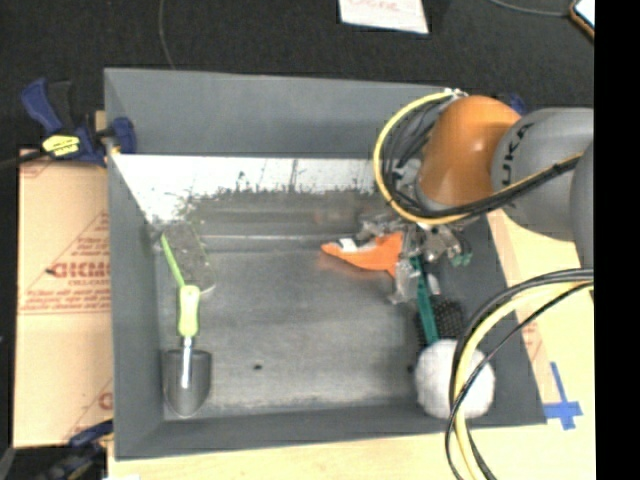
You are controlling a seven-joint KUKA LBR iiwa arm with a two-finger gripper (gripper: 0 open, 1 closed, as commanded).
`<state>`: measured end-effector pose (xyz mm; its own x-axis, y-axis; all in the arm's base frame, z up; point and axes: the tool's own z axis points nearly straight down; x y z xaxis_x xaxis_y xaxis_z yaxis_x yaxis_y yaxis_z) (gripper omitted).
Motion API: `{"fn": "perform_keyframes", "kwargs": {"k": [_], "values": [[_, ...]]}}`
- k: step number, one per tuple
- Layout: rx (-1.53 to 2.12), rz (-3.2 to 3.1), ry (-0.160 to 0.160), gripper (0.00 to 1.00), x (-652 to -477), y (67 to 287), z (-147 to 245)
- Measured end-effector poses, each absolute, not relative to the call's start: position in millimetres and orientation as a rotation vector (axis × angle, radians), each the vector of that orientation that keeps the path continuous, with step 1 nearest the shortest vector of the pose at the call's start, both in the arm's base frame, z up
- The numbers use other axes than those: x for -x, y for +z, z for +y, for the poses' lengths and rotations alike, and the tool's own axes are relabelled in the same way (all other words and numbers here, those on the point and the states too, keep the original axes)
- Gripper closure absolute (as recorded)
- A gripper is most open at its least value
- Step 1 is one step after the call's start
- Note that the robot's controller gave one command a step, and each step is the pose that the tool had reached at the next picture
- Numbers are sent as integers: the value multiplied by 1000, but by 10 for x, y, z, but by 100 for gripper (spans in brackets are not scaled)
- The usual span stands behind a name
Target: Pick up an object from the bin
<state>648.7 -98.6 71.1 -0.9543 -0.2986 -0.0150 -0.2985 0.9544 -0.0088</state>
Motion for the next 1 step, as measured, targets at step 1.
{"fn": "perform_keyframes", "kwargs": {"k": [1], "values": [[697, 3030, -23, 100, -6488, 718, -937]]}}
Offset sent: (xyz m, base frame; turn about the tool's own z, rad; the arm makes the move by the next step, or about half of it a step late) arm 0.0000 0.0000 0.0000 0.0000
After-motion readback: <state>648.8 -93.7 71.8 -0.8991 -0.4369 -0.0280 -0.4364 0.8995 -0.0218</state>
